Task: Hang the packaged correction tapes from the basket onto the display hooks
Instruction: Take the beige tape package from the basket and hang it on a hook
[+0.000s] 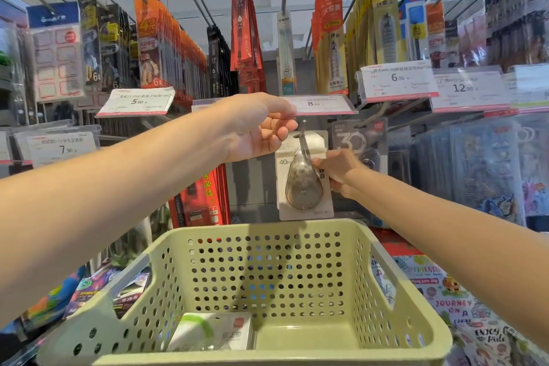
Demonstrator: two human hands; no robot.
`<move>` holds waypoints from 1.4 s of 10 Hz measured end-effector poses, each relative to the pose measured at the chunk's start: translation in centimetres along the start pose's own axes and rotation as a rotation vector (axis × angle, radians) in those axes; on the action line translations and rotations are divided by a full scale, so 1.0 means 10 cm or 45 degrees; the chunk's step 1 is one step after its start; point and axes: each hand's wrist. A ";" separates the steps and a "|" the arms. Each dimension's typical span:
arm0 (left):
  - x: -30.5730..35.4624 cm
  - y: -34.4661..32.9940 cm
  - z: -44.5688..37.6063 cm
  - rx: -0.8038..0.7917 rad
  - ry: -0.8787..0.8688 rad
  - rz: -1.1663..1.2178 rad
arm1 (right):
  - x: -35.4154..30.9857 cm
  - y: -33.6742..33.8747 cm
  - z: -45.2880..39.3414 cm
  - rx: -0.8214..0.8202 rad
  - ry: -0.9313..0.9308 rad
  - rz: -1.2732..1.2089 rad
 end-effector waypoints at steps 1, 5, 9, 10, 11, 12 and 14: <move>-0.02 0.00 0.00 -0.018 0.014 -0.025 | 0.01 -0.02 0.01 0.000 0.043 0.020; -0.18 -0.06 -0.04 0.070 -0.019 -0.092 | 0.02 -0.11 -0.05 0.050 0.033 0.181; -0.27 -0.05 0.09 0.063 -0.047 -0.067 | -0.04 -0.03 0.21 -0.105 0.083 0.564; -0.33 0.01 0.14 -0.010 -0.027 -0.175 | -0.08 0.04 0.36 -0.107 0.112 0.512; -0.43 0.09 0.17 -0.096 -0.022 -0.390 | -0.13 0.11 0.61 -0.096 0.178 0.478; -0.58 0.16 0.20 -0.155 -0.023 -0.686 | -0.21 0.13 0.86 -0.169 0.288 0.459; -0.87 0.37 0.30 -0.307 -0.029 -1.096 | -0.31 -0.01 1.18 -0.565 0.250 0.544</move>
Point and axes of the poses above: each hand's wrist, its own z-axis away from the middle knuckle, its own y-axis out of the back of the hand, x = y × z, and after that the axes turned 3 degrees about -z, right-handed
